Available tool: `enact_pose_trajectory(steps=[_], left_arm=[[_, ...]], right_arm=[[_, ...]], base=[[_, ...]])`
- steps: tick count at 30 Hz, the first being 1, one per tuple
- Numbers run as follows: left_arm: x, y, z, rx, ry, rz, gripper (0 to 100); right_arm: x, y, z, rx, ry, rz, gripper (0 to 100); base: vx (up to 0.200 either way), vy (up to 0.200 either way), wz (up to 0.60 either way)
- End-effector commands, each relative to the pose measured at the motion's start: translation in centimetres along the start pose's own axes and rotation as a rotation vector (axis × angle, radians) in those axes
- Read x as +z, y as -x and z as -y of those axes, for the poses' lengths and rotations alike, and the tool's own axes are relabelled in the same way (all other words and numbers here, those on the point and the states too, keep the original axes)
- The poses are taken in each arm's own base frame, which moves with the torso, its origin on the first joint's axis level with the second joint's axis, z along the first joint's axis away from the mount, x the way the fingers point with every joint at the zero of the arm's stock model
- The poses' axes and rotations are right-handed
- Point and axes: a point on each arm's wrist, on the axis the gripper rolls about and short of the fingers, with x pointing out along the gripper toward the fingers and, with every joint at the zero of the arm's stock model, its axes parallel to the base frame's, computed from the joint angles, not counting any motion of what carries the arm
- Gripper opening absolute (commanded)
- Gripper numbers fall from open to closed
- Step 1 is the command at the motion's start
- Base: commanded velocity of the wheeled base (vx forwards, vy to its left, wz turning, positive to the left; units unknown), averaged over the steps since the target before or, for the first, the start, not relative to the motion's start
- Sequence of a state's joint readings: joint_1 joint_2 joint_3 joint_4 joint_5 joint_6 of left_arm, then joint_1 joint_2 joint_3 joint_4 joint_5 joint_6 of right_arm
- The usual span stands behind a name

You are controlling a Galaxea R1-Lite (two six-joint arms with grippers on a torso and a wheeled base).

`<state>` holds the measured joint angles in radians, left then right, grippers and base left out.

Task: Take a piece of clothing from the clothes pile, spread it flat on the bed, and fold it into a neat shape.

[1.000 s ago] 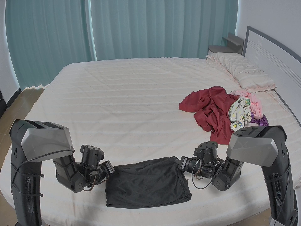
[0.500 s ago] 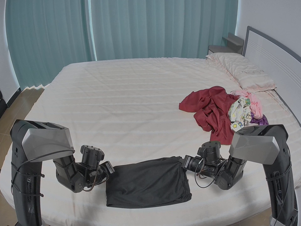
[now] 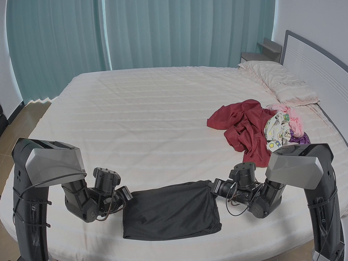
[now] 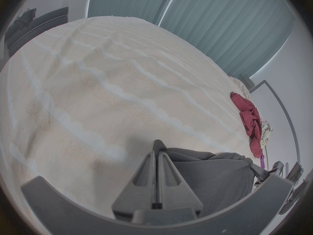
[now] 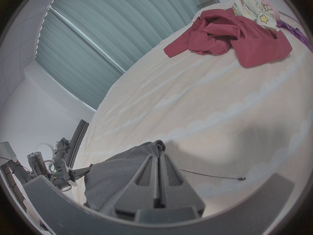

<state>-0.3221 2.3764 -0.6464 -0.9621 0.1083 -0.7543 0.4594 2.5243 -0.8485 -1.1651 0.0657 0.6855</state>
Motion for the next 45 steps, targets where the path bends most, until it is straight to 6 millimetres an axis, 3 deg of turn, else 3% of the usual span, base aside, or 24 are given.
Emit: enact_pose_trajectory(steps=[1,5,6,16,18,24,29,38,45], left_arm=[[0.0,0.1,0.0,0.001,0.0,0.0,0],[0.0,0.3,0.0,0.0,0.002,-0.003,0],[-0.2,0.2,0.1,-0.001,-0.003,-0.007,100],[0.1,0.4,-0.1,0.0,0.035,0.001,100],[0.8,1.7,0.0,-0.02,0.092,0.01,100],[1.0,4.2,-0.1,-0.082,0.115,0.015,100],[0.6,4.5,-0.2,-0.103,0.111,0.026,100],[0.2,4.2,-0.4,-0.095,0.108,0.01,100],[0.0,4.0,-0.2,-0.097,0.103,0.004,100]], right_arm=[[0.0,0.0,0.0,0.0,0.0,-0.002,100],[-0.2,0.0,-0.1,0.001,0.001,-0.007,100],[-0.3,0.0,-0.1,0.002,0.003,-0.01,100],[0.0,0.8,0.0,-0.014,-0.003,0.015,100],[0.3,2.6,0.3,-0.006,-0.009,0.027,100],[-0.9,4.7,0.6,0.02,0.005,0.021,100],[-2.5,5.5,0.2,0.028,0.039,-0.032,100],[-3.7,6.3,-0.1,0.06,0.061,-0.104,100],[-4.0,5.9,-0.4,0.083,0.111,-0.123,100]], base=[[0.0,0.0,0.0],[0.0,0.0,0.0],[0.0,0.0,0.0],[0.0,0.0,0.0],[0.0,0.0,0.0],[0.0,0.0,0.0],[-0.16,0.0,0.0],[-0.2,0.0,0.0],[0.0,0.0,0.0]])
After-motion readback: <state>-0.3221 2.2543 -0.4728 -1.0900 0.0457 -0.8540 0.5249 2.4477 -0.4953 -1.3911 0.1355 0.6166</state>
